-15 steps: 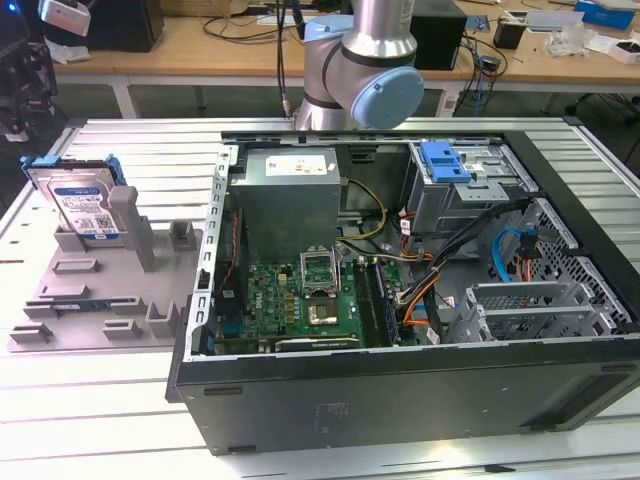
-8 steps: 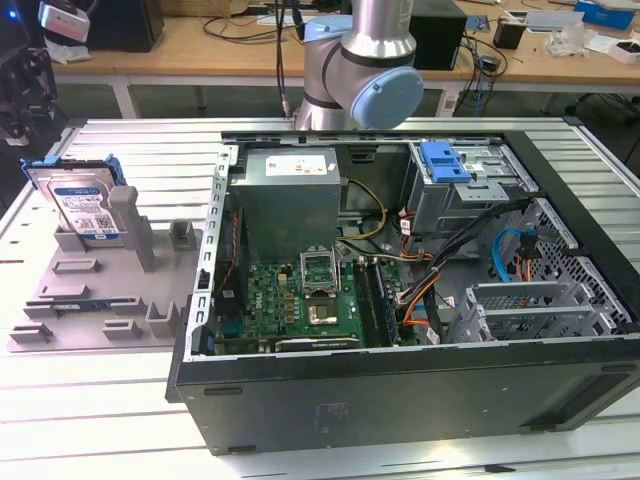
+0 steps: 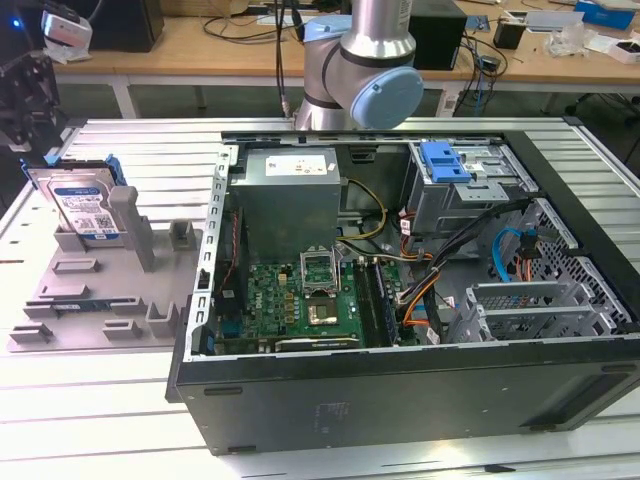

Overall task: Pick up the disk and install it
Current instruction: 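Pick up the disk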

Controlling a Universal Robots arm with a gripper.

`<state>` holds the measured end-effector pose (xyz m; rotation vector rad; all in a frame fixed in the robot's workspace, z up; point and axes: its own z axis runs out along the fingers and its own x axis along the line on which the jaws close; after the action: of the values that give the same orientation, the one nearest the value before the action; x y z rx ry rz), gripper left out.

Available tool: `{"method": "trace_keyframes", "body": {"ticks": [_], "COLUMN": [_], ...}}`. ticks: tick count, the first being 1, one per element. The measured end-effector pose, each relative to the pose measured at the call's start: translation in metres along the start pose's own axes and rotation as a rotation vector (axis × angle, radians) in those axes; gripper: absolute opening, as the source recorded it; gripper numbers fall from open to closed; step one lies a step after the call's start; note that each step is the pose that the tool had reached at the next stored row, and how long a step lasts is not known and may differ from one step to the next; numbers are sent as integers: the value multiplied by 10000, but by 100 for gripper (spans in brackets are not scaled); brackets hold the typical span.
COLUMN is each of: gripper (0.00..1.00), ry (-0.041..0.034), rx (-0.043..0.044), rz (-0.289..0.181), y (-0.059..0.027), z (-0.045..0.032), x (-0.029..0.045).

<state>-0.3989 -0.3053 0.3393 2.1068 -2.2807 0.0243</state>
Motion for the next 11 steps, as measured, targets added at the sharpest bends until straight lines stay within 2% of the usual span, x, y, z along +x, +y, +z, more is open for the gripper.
{"method": "trace_keyframes", "body": {"ticks": [11], "gripper": [50], "ry": [-1], "rx": [-1], "rz": [2], "y": [-1], "z": [107], "x": [-3]}}
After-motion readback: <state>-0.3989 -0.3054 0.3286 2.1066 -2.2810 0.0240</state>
